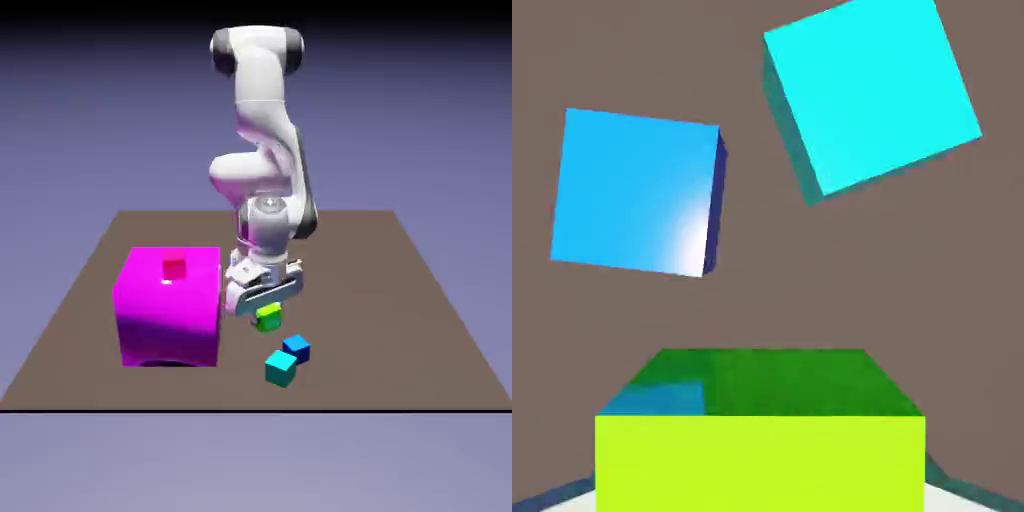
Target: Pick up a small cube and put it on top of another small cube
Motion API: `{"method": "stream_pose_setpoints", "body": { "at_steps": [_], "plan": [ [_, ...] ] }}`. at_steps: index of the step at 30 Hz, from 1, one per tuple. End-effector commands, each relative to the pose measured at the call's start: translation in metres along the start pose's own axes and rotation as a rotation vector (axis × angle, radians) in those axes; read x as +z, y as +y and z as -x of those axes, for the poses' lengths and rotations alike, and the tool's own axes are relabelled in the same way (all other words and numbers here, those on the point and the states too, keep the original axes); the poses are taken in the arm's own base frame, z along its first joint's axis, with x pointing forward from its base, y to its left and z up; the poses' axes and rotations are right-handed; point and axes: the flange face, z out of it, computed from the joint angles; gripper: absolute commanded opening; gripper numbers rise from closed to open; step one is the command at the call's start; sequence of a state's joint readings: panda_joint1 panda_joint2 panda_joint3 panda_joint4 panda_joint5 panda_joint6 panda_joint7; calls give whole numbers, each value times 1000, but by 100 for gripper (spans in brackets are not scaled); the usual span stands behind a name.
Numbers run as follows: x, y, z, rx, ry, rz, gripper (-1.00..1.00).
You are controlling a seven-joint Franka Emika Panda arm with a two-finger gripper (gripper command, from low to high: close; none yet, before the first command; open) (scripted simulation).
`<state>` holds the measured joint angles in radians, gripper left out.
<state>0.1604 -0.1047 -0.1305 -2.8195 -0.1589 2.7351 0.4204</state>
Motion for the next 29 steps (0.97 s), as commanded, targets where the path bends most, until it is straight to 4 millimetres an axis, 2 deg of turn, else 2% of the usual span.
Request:
{"method": "stream_pose_setpoints", "body": {
  "at_steps": [1, 3, 7, 10, 14, 18, 20, 24, 25, 26, 27, 29],
  "plan": [
    [-12, 2, -7, 37, 13, 8, -100],
    [-38, 11, -22, 129, 35, 28, -100],
    [-95, 45, -47, 366, 73, 71, -100],
    [-130, 88, -55, 578, 56, 77, -100],
    [-174, 150, -53, 864, 4, 57, -100],
    [-213, 210, -34, 1128, -70, 3, -100],
    [-213, 214, -32, 1144, -84, -9, -100],
    [-152, 212, -30, 1144, -84, -9, -100],
    [-143, 211, -28, 1144, -84, -9, -100],
    [-143, 211, -28, 1144, -84, -9, 100],
    [-143, 211, -28, 1144, -84, -9, 100],
    [-173, 213, -32, 1144, -84, -9, 100]
  ]
}}
